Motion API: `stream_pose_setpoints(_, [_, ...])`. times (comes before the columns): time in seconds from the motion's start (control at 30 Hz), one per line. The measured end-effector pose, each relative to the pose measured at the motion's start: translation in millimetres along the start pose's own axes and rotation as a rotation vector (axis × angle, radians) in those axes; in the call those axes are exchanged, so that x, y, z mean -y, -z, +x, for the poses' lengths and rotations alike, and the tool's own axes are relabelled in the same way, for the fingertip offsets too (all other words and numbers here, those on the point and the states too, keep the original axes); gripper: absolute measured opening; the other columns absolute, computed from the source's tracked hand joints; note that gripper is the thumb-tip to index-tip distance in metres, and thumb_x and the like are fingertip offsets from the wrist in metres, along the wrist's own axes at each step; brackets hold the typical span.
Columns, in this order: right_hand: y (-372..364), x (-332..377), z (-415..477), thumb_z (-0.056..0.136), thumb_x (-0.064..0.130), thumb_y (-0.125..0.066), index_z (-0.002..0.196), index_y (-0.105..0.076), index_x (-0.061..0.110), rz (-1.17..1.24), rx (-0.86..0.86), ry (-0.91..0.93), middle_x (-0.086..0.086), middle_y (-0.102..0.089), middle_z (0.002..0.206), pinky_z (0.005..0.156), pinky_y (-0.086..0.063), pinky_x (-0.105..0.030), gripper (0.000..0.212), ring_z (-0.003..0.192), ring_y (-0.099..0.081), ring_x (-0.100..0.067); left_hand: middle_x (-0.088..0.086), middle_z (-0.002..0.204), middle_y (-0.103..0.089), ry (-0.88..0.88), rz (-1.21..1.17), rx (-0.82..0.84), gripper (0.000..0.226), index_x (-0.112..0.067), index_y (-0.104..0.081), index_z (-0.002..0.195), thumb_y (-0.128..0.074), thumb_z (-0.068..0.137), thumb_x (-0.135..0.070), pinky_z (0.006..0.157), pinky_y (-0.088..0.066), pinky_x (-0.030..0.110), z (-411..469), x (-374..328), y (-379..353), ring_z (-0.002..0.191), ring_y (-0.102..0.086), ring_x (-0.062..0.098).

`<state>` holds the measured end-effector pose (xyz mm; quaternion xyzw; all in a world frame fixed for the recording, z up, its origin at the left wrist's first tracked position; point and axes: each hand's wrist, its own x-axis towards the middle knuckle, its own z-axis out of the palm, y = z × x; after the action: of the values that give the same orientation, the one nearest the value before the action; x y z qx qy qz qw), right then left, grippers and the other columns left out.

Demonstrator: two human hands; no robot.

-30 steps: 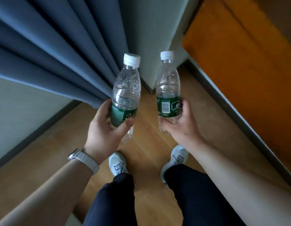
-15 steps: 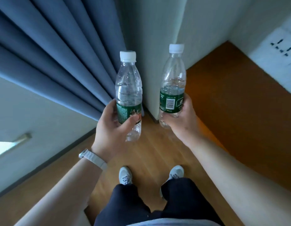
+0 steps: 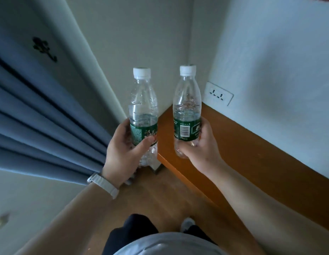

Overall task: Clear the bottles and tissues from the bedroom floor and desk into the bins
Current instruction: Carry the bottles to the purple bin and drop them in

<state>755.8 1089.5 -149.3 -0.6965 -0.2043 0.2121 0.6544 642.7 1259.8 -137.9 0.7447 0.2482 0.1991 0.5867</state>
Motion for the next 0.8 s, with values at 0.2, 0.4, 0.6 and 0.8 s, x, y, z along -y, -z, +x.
stream_pose_setpoints(0.2, [40.7, 22.9, -10.4, 0.077, -0.008, -0.072, 0.109, -0.043, 0.03, -0.04, -0.215, 0.042, 0.001, -0.061, 0.083, 0.057, -0.054, -0.028, 0.057, 0.08, -0.059, -0.019, -0.003, 0.117, -0.069, -0.06, 0.003, 0.176, 0.061, -0.015, -0.051, 0.134, -0.079, 0.08, -0.019, 0.083, -0.058, 0.031, 35.4, -28.6, -35.2, 0.103, -0.068, 0.012])
stream_pose_setpoints(0.4, [67.9, 26.4, -14.6, 0.074, 0.001, -0.074, 0.121, -0.045, 0.026, -0.088, -0.48, -0.021, -0.013, -0.062, 0.086, 0.054, -0.053, -0.034, 0.061, 0.065, -0.063, -0.023, -0.009, 0.104, -0.072, -0.137, 0.0, 0.405, 0.054, -0.019, -0.055, 0.128, -0.079, 0.08, -0.016, 0.073, -0.058, 0.022, 80.7, -47.2, -79.4, 0.091, -0.07, 0.004])
stream_pose_setpoints(0.6, [66.9, 48.2, -40.7, 0.081, 0.008, -0.075, 0.133, -0.034, 0.026, -0.165, -0.841, -0.102, 0.013, -0.055, 0.112, 0.061, -0.048, -0.008, 0.069, 0.089, -0.058, 0.014, -0.001, 0.117, -0.069, -0.152, -0.074, 0.763, 0.056, -0.019, -0.054, 0.131, -0.077, 0.08, -0.022, 0.078, -0.06, 0.033, 113.3, -55.5, -117.2, 0.103, -0.068, 0.017])
stream_pose_setpoints(0.8, [54.2, 51.9, -79.0, 0.077, 0.021, -0.078, 0.141, -0.033, 0.024, -0.236, -1.13, -0.177, 0.008, -0.051, 0.129, 0.082, -0.049, -0.019, 0.079, 0.111, -0.054, 0.001, -0.011, 0.119, -0.066, -0.202, -0.088, 0.985, 0.053, -0.027, -0.052, 0.131, -0.075, 0.083, -0.028, 0.078, -0.061, 0.035, 109.4, -65.4, -142.6, 0.101, -0.066, 0.005])
